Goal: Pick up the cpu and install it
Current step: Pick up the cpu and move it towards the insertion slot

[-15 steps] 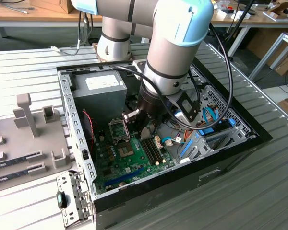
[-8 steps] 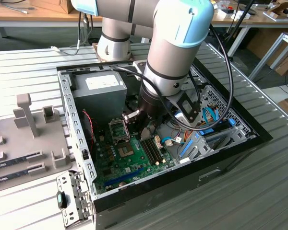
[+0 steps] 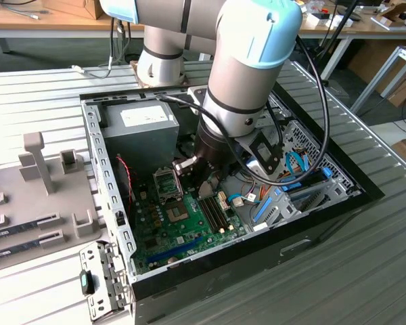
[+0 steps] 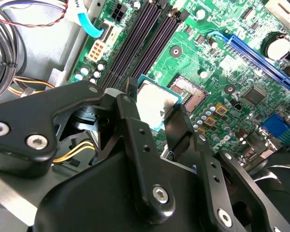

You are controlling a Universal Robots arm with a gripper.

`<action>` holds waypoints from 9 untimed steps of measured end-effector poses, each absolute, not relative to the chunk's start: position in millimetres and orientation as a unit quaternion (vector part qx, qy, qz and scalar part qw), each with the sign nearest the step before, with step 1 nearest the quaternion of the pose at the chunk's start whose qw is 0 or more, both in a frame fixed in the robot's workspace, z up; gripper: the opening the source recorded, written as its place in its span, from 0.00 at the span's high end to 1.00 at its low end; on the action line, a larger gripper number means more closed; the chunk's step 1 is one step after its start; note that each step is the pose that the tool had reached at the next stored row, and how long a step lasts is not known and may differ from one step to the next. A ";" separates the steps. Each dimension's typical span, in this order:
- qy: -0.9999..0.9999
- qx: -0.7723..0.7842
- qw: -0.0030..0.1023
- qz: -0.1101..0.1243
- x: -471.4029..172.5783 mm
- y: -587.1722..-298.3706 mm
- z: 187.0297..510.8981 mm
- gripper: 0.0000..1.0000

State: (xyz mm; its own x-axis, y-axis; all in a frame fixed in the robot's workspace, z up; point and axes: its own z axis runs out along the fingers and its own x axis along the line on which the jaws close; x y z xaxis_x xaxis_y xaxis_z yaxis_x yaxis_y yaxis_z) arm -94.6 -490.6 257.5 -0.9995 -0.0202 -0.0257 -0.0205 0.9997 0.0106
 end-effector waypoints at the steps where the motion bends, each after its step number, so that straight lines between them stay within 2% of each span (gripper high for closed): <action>1: 1.000 -0.010 0.013 0.005 -94.7 -490.7 257.5 0.53; 9: 1.000 -0.010 0.013 0.005 -94.7 -491.9 256.9 0.53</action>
State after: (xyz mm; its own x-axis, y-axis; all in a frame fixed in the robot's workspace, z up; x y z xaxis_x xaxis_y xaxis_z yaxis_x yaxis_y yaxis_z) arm -94.7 -491.9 256.9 -0.9995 -0.0202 -0.0257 -0.0205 0.9997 0.0106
